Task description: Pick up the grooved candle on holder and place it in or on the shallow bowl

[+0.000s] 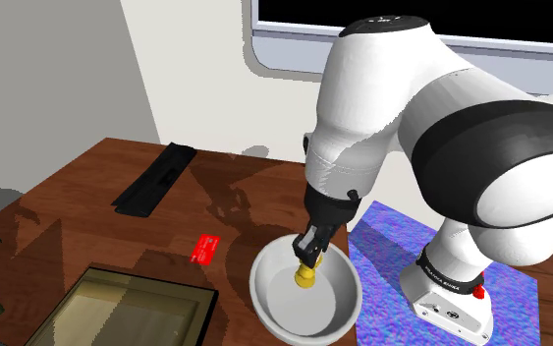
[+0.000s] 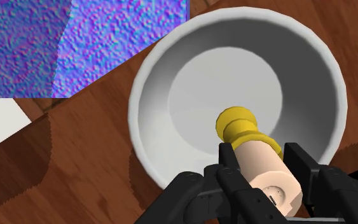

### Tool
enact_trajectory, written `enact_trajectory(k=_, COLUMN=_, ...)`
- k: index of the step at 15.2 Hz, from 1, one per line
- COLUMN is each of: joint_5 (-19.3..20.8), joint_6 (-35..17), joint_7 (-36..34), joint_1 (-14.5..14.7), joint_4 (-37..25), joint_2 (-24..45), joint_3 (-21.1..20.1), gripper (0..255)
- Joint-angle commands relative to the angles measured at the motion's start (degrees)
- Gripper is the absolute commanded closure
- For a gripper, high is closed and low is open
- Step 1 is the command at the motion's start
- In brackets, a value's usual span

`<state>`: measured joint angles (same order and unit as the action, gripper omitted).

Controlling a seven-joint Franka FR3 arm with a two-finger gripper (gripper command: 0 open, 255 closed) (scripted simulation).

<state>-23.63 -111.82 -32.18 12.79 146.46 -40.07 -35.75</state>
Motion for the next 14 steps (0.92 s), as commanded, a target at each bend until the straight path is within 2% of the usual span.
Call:
enact_trajectory(k=1, joint_5=0.0, joint_6=0.0, joint_7=0.0, joint_1=0.0, joint_4=0.0, joint_2=0.0, joint_3=0.0, gripper=255)
enact_trajectory(k=2, joint_5=0.0, joint_6=0.0, joint_7=0.0, joint_1=0.0, joint_4=0.0, joint_2=0.0, joint_3=0.0, gripper=255)
enact_trajectory(k=3, joint_5=0.0, joint_6=0.0, joint_7=0.0, joint_1=0.0, joint_4=0.0, joint_2=0.0, joint_3=0.0, gripper=0)
enact_trajectory(k=8, joint_5=0.0, joint_6=0.0, joint_7=0.0, joint_1=0.0, joint_4=0.0, joint_2=0.0, joint_3=0.0, gripper=0)
enact_trajectory(k=12, joint_5=1.9, joint_6=7.6, joint_7=-0.3, joint_1=-0.3, joint_4=-6.0, joint_2=-1.6, joint_3=2.7, gripper=0)
enact_trajectory(k=14, joint_5=1.9, joint_6=7.6, joint_7=-0.3, joint_1=-0.3, joint_4=-6.0, joint_2=-1.6, joint_3=2.7, gripper=0)
